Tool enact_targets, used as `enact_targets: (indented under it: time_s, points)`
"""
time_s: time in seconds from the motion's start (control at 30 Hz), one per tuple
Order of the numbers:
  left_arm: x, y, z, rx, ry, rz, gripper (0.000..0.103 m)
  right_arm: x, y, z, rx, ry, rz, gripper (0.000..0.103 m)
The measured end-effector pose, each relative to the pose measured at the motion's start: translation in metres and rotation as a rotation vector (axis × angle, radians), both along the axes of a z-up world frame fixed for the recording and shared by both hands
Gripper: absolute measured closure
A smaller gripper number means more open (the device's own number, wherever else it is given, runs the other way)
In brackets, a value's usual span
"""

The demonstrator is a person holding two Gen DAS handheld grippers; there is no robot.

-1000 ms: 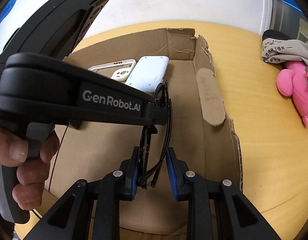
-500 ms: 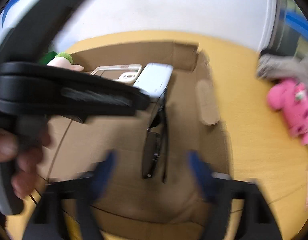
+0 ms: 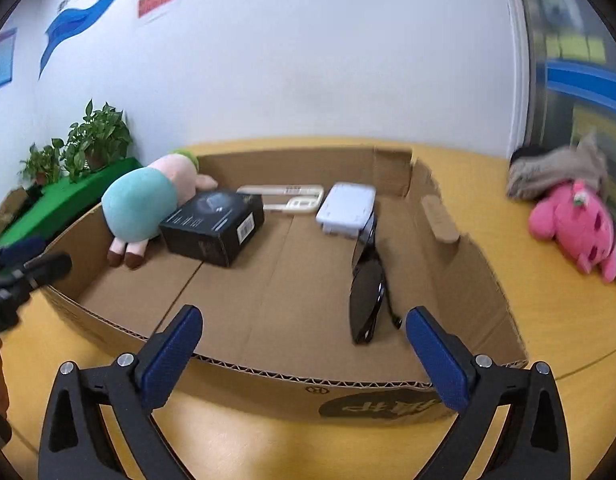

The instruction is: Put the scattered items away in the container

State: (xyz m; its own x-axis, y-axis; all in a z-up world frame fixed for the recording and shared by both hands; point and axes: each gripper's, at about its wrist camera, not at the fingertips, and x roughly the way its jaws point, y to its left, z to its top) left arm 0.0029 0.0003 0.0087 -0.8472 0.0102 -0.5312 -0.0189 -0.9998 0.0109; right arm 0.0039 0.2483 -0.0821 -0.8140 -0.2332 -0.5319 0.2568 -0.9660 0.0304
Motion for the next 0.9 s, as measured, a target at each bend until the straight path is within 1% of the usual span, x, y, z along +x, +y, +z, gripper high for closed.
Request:
enact_targets:
  time_s: [0.03, 0.13, 0.17, 0.2, 0.23, 0.33, 0.43, 0.9]
  points:
    - [0.002, 0.000, -0.003, 0.003, 0.049, 0.003, 0.020, 0.000, 0.000, -0.001, 0.002, 0.015, 0.007, 0.000]
    - [0.002, 0.007, -0.011, -0.017, 0.126, 0.017, 0.017, 0.003, 0.002, -0.003, -0.011, 0.087, 0.040, 0.000]
    - [0.000, 0.008, -0.011, -0.014, 0.127, 0.019, 0.016, 0.005, 0.002, -0.004, -0.011, 0.116, 0.041, 0.000]
    - [-0.001, 0.007, -0.011, -0.014, 0.125, 0.018, 0.015, 0.007, 0.002, -0.007, -0.011, 0.126, 0.034, 0.000]
    - [-0.002, 0.006, -0.012, -0.015, 0.123, 0.017, 0.013, 0.007, 0.002, -0.006, -0.014, 0.126, 0.031, 0.000]
    - [-0.004, 0.007, -0.013, -0.020, 0.118, 0.022, 0.004, 0.006, 0.002, -0.007, -0.017, 0.126, 0.032, 0.000]
    - [-0.002, 0.006, -0.013, -0.020, 0.118, 0.025, 0.001, 0.007, 0.002, -0.004, -0.016, 0.127, 0.032, 0.000]
    - [-0.004, 0.004, -0.013, -0.020, 0.117, 0.027, 0.001, 0.006, 0.002, -0.003, -0.014, 0.126, 0.030, 0.000]
